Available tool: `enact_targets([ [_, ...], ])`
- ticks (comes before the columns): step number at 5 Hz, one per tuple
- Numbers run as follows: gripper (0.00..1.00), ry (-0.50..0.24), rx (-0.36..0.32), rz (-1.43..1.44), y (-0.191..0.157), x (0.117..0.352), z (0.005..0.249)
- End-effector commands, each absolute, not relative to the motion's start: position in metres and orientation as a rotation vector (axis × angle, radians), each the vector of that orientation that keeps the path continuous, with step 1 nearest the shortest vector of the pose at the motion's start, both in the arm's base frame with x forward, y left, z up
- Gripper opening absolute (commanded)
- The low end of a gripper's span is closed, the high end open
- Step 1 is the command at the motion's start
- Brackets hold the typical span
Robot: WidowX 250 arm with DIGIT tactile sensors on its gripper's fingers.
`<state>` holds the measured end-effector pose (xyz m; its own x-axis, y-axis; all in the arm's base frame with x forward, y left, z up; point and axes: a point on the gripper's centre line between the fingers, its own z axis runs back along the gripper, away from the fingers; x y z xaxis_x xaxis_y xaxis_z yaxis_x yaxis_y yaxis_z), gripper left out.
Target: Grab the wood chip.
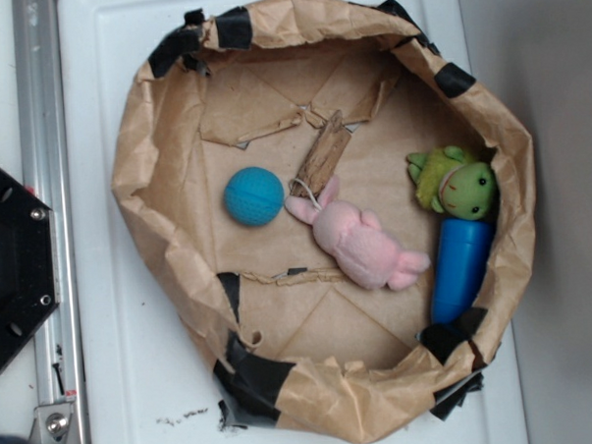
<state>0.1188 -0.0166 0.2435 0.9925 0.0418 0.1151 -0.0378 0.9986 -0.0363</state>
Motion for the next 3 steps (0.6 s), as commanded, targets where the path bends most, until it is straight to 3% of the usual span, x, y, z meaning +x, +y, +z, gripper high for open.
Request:
enact_targets([
  [1, 1.00, -0.116, -0.034, 0.040, -0.017, 0.119, 0.243],
  [2, 1.00, -0.216, 0.029, 0.190, 0.004, 0.165, 0.212],
  [3, 1.00, -0.220, 0.000, 0.237, 0.008, 0.199, 0.197],
])
